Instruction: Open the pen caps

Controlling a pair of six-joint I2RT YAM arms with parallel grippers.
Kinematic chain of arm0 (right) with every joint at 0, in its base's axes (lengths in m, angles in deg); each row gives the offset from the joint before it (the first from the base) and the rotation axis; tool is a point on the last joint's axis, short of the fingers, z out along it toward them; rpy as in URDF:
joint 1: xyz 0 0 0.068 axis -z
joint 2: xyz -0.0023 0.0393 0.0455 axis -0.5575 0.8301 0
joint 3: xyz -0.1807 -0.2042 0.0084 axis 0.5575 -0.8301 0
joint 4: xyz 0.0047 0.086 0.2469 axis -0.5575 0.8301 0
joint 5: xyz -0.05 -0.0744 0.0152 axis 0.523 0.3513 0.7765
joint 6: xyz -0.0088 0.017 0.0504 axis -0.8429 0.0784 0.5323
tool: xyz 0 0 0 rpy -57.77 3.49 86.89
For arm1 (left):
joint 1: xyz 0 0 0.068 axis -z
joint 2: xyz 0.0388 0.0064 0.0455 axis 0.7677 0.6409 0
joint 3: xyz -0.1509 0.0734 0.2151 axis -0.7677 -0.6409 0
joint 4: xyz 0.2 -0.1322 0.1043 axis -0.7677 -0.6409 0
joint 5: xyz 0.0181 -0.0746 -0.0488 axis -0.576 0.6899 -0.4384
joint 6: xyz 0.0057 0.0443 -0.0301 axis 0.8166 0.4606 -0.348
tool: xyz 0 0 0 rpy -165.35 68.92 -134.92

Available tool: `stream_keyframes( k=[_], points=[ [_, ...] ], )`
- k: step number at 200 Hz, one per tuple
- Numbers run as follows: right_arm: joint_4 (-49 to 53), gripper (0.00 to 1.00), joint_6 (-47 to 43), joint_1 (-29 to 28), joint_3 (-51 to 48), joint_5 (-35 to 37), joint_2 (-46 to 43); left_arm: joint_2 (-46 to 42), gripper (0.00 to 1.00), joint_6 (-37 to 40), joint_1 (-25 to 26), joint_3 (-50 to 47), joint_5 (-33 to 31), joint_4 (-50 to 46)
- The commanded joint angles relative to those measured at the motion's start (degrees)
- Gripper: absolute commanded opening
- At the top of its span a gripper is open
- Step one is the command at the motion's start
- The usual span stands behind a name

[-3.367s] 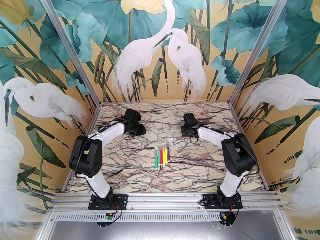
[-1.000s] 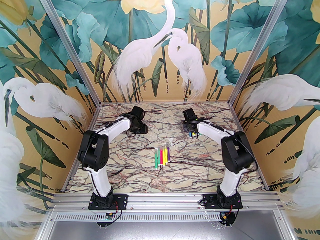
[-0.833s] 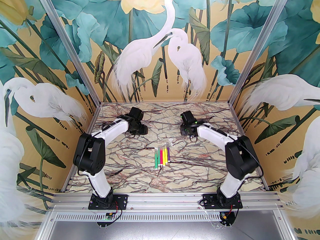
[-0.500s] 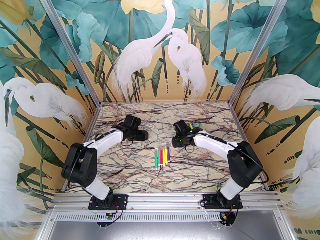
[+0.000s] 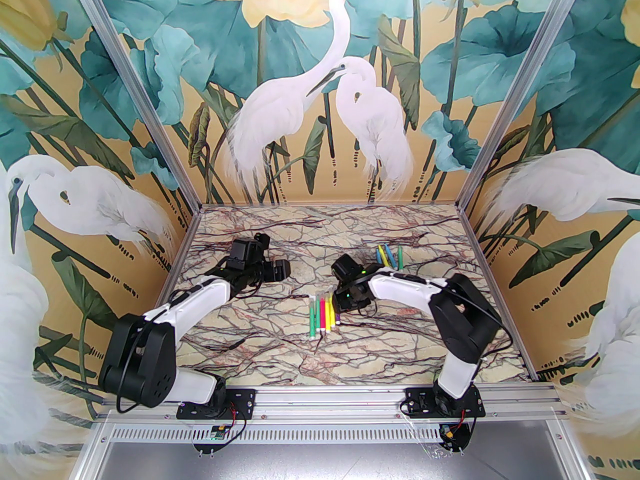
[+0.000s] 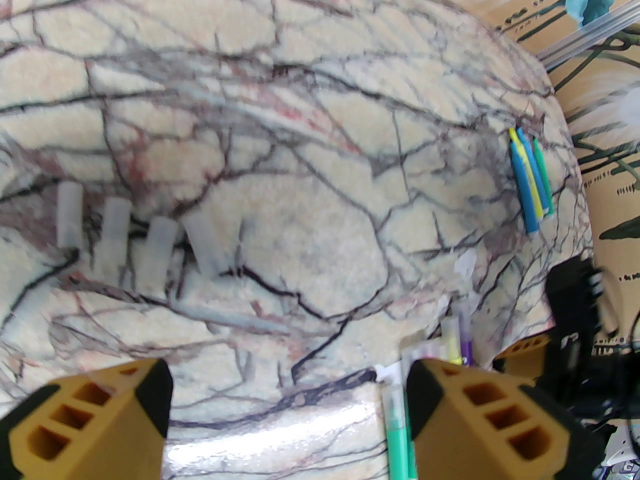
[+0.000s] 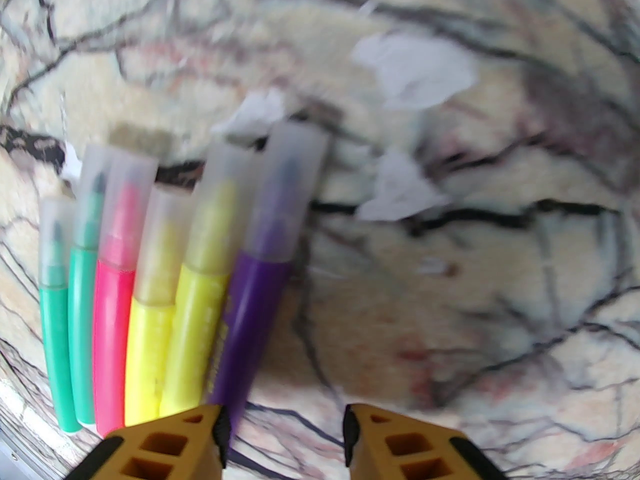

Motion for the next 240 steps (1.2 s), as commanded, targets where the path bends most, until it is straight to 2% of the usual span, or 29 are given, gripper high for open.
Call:
stream_keyframes(
  k=[1,59,89,130,206,240],
  points=[
    [-0.4,0.44,1.3,-0.5,2.1,-0.3,2.0,-1.4,0.82,0.3,-0.8,-1.4,-0.7,2.1],
    [0.7,0.41,1.2,-0.8,2.9,1.7,3.7,-1.9,0.82,0.3,-0.9,-2.0,-0.8,1.7],
    [3.6,0.34,0.9,-1.3,3.8,6.2,4.3,-2.2,0.82,0.2,-1.0,-2.0,-0.6,1.8],
    [8.1,0.31,-0.3,-2.8,6.0,12.8,5.6,-2.3,0.82,-0.1,-1.0,-2.0,-0.3,1.8],
    [5.7,0.26,-0.6,-3.4,6.2,13.2,9.2,-2.1,0.83,-2.1,-0.9,-2.1,3.3,3.3],
    [4.4,0.19,-1.0,-3.3,5.2,13.0,8.8,-2.1,0.83,-2.2,-0.9,-1.9,5.4,3.5]
  ],
)
